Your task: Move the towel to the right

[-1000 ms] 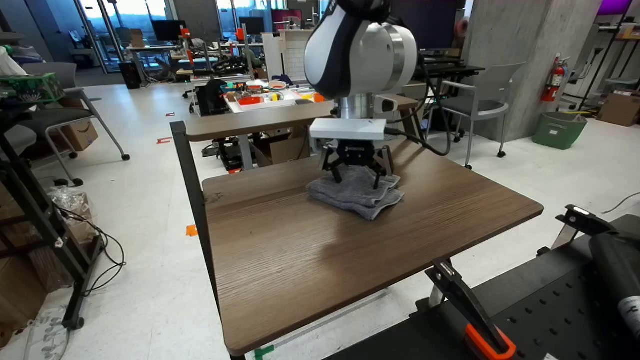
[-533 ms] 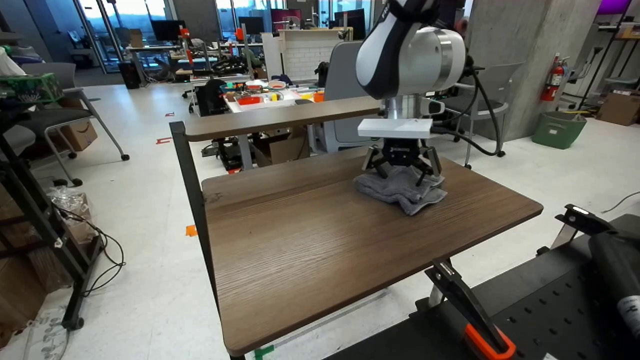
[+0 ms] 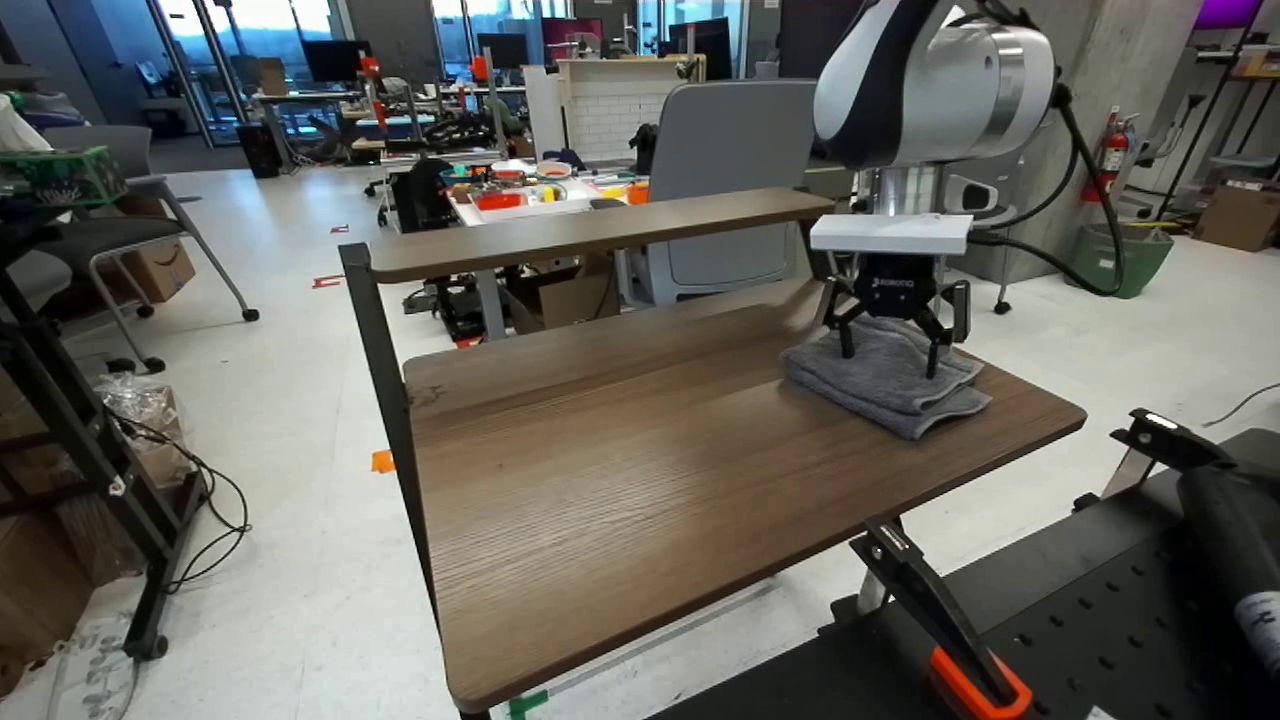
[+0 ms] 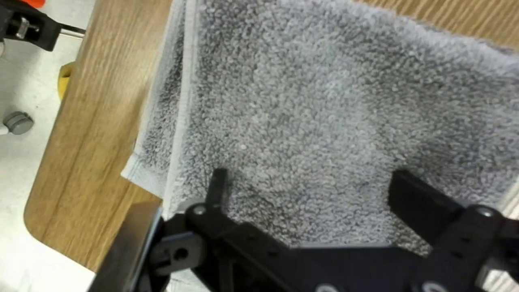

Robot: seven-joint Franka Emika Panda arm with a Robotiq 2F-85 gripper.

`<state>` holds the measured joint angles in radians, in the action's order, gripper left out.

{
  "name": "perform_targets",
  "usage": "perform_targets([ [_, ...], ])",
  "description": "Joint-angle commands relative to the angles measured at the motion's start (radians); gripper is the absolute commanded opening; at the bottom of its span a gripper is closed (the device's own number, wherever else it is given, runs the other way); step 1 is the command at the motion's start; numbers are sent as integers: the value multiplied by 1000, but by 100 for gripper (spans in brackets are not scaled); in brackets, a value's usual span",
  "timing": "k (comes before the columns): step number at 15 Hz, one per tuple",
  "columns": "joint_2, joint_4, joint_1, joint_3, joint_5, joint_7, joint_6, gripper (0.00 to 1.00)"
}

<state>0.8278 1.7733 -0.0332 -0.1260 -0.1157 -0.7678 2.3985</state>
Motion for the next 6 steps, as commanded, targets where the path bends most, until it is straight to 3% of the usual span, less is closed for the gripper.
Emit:
perform_targets([
  [1, -124, 136, -15, 27, -55, 96, 36, 100],
  [2, -165, 190, -16, 50, -58, 162, 52, 100],
  [3, -62, 66, 11, -4, -42, 86, 11, 100],
  [6, -128, 142, 15, 19, -51, 132, 21, 100],
])
